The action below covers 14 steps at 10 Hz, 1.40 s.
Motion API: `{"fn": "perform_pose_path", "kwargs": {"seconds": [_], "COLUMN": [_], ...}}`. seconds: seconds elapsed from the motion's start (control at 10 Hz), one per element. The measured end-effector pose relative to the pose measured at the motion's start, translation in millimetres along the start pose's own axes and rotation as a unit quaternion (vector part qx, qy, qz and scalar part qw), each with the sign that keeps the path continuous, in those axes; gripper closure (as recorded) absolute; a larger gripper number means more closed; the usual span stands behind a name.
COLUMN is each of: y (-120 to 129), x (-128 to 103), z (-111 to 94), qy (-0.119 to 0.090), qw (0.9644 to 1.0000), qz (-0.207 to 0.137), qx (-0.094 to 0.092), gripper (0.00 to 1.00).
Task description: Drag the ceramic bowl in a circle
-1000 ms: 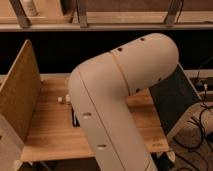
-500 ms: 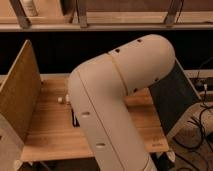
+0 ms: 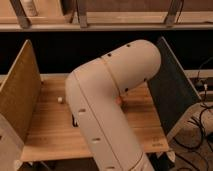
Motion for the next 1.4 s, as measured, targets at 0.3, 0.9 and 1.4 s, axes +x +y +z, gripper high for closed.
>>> {"fn": "perform_pose_path", "kwargs": {"seconds": [0.3, 0.9, 1.4], "y": [-7.8, -10.1, 39.8], "x": [-1.1, 4.8, -11.7], "z": [19.6, 22.9, -0.3], "qy": [-0.027, -0.029, -0.024], "qw": [0.9995, 0.9991, 0.9993], "qz": [-0.008, -0.027, 0.013], "qx": [0.015, 0.016, -0.025], "gripper": [0.25, 0.87, 1.00]}}
